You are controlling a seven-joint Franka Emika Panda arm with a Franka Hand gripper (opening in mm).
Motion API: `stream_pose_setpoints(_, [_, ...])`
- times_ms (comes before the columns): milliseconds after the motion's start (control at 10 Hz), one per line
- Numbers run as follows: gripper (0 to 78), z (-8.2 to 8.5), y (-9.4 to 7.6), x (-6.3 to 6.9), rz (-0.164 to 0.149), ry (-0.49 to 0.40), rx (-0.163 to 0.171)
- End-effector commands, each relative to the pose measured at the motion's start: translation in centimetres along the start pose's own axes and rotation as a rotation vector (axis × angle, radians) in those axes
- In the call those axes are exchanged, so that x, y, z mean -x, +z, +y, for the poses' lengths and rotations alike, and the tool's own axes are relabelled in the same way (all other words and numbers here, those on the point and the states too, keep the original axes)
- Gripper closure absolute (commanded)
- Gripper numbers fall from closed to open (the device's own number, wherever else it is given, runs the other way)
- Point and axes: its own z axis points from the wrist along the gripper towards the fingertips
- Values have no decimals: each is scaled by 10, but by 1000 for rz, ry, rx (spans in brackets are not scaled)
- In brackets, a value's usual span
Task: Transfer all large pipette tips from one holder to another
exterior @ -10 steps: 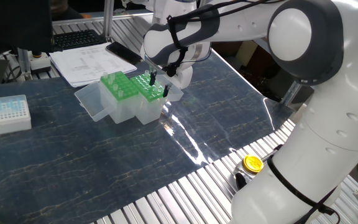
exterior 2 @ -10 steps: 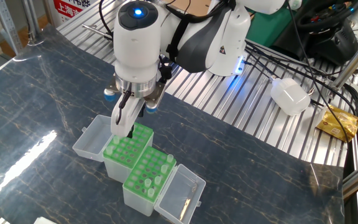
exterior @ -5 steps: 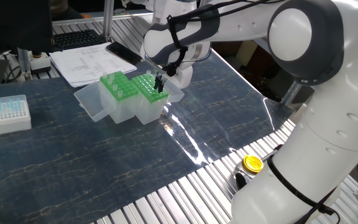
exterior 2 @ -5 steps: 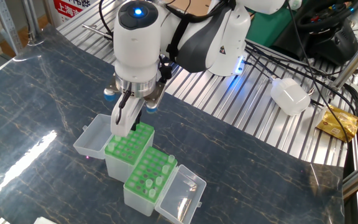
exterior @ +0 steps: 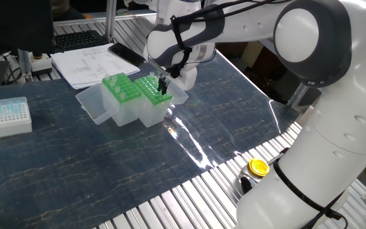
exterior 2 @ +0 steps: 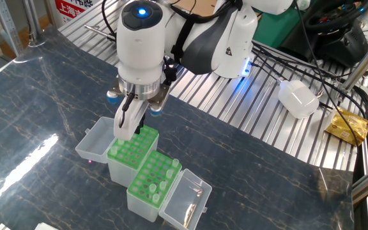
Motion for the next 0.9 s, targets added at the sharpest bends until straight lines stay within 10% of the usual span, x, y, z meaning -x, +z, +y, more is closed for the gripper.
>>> stream_pose_setpoints(100, [764, 14, -12, 1, -23, -11, -5])
stream_pose_setpoints(900, [764, 18, -28, -1, -17, -13, -3])
